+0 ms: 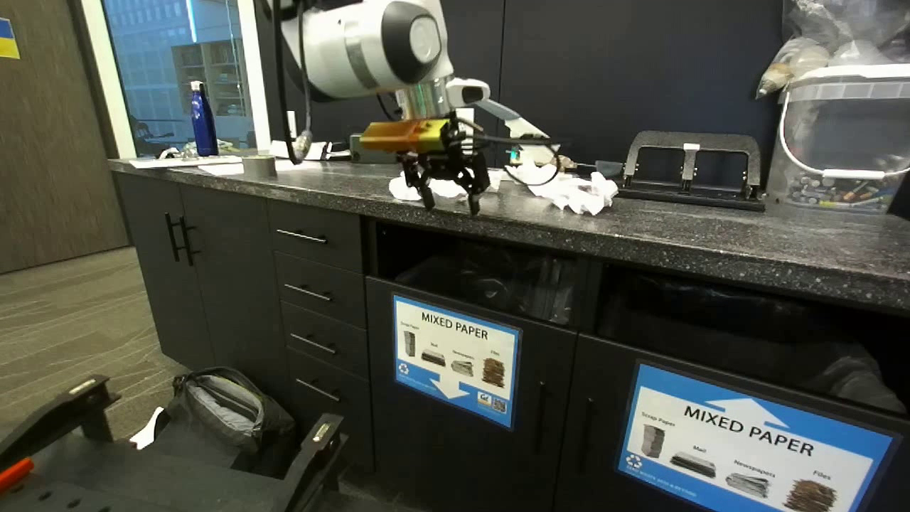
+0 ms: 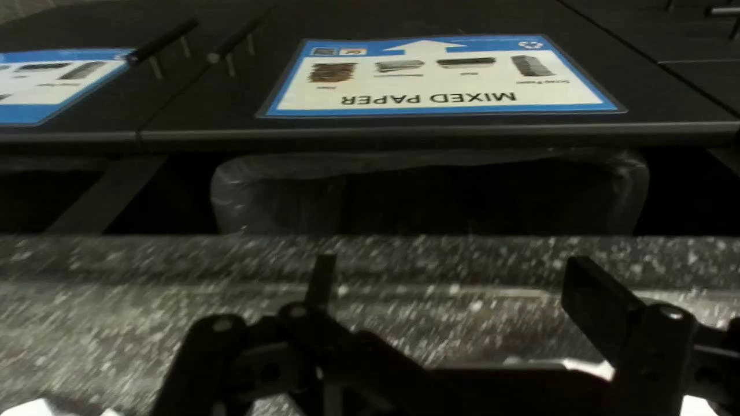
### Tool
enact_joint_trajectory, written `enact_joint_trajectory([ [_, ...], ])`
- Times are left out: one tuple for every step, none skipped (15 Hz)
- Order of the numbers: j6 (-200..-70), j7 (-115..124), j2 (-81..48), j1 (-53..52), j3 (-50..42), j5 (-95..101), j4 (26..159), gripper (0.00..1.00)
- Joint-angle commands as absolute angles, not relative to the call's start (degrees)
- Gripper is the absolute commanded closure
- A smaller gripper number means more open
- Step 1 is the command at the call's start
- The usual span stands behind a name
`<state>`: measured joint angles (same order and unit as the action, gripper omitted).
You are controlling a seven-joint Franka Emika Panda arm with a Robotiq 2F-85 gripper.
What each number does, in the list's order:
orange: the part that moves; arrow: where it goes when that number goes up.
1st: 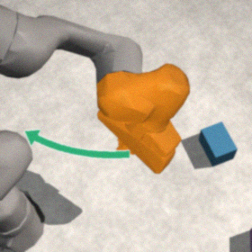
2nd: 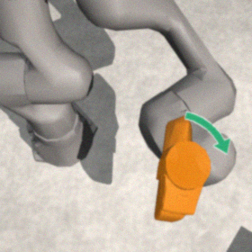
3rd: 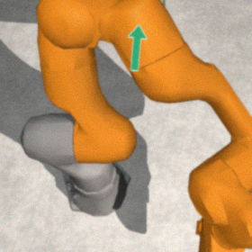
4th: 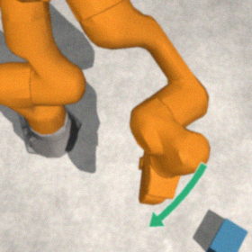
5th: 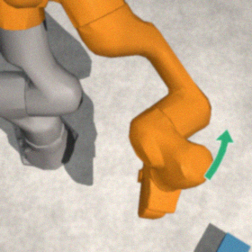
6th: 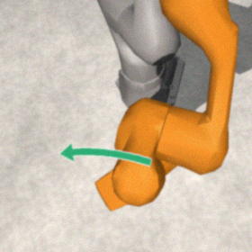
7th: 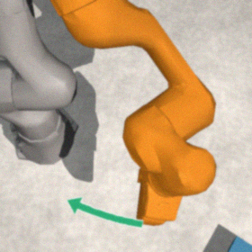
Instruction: Put all the white pieces of paper in the left bin
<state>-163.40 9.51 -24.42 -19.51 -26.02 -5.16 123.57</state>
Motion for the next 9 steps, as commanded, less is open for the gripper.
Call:
enact_joint_trajectory([
  [-147.6, 14.8, -20.1, -15.5, -26.6, 7.2, 114.7, 0.00],
  [-142.9, 14.4, -20.4, -12.5, -24.9, 8.6, 110.8, 0.00],
  [-138.0, 13.6, -20.8, -9.8, -23.2, 9.3, 106.3, 0.00],
  [-133.9, 11.0, -21.4, -6.6, -20.9, 8.3, 102.3, 0.00],
  [-130.6, 8.8, -22.6, -3.6, -19.0, 7.0, 98.3, 0.00],
  [-128.6, 7.1, -24.7, -0.8, -17.3, 5.9, 94.5, 0.00],
  [-127.0, 5.1, -26.4, 1.8, -15.8, 4.9, 91.1, 0.00],
  [-125.1, 0.8, -28.5, 5.3, -13.7, 2.4, 87.9, 0.00],
  [-123.0, -1.5, -30.3, 7.4, -12.4, 1.2, 84.9, 0.00],
])
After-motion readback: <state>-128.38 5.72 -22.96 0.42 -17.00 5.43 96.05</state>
